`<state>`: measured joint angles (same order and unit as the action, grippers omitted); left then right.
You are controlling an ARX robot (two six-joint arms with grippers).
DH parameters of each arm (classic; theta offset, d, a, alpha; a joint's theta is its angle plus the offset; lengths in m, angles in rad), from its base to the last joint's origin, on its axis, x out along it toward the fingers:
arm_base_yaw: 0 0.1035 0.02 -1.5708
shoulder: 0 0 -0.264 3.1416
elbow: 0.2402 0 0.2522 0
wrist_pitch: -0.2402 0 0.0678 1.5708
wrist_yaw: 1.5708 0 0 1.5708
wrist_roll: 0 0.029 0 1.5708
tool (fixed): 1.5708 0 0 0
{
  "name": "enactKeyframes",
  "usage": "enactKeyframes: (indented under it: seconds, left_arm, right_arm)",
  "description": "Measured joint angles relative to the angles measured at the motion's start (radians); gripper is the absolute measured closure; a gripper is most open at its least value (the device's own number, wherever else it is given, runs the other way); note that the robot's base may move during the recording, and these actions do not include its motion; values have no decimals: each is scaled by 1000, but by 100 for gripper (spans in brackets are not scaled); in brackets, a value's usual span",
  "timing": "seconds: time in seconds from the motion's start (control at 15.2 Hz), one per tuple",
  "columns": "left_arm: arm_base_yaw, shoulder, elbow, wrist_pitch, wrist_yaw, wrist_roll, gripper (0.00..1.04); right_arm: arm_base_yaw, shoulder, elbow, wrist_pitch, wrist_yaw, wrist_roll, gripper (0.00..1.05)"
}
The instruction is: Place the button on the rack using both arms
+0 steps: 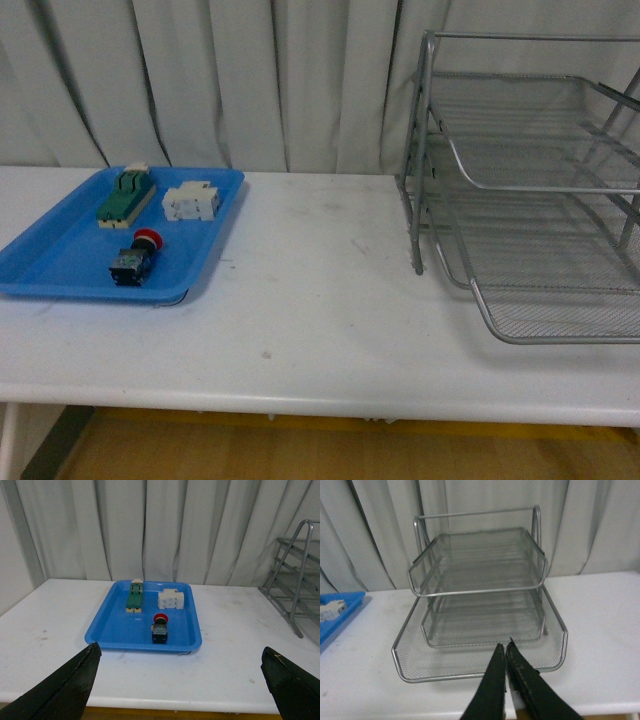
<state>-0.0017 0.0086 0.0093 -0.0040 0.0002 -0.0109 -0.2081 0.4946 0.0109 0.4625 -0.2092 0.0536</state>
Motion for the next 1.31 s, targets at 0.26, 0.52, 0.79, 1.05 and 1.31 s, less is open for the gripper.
enactKeyframes:
  seconds: [0.26,0.52,0.79,1.05,1.31]
  left_arm:
    - [0,0,0,0,0,0,7]
    - [0,0,0,0,0,0,7]
    - [0,0,0,0,0,0,7]
    - [0,0,0,0,0,0,7]
    - [0,0,0,0,0,0,7]
  right_arm:
    - [81,-198,0,-167,81,-42,103]
    - [215,-266,0,-230,190,-50,103]
    - [208,-329,0,-298,209,-50,103]
    - [208,-489,0,-470,209,-51,103]
    - [208,-491,0,-466,209,-51,80]
